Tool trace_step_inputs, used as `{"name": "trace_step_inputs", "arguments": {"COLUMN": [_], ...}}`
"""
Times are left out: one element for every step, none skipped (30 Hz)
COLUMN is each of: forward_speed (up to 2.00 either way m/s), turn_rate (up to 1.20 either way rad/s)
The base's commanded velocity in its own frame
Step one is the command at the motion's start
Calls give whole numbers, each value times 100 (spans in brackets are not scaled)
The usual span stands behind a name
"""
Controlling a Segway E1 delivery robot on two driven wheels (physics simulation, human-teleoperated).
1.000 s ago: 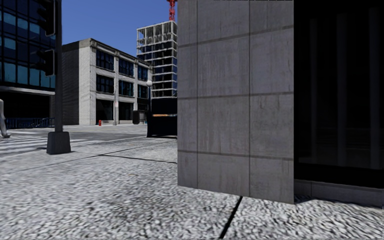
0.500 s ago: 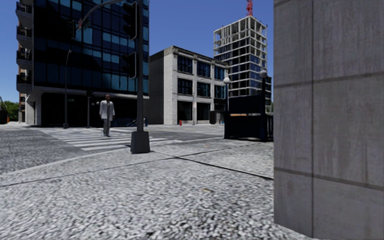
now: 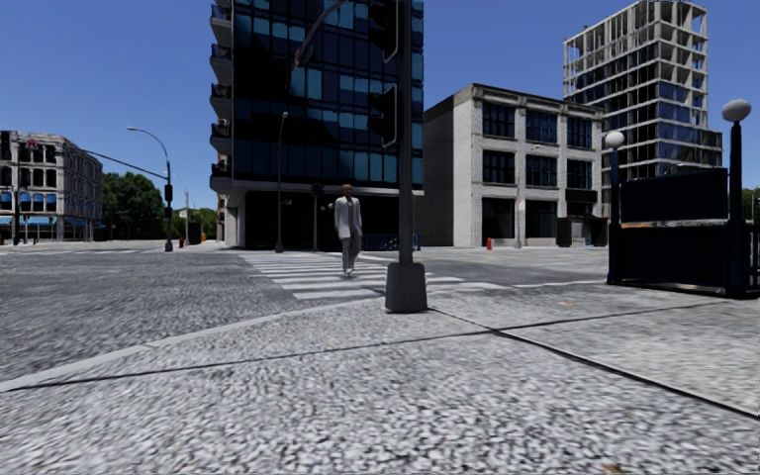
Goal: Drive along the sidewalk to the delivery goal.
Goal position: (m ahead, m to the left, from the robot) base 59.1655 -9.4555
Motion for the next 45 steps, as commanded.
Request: {"name": "trace_step_inputs", "arguments": {"forward_speed": [132, 129, 127, 126, 126, 126, 126, 126, 125, 125, 125, 112, 112, 112, 112, 112, 110, 108, 105, 105, 104, 102, 97, 94, 94, 94, 93, 93, 93, 93, 93, 93, 93, 93, 93, 93, 93, 93, 93, 93, 93, 93, 93, 93, 93], "turn_rate": [0, 0, 0, 0, 0, 0, 0, 0, 0, 0, 0, 0, 0, 0, 0, 0, 0, 0, 0, 0, 0, 0, 0, 0, 0, 11, 29, 39, 39, 47, 51, 52, 52, 52, 52, 52, 52, 52, 52, 52, 52, 52, 52, 52, 47]}}
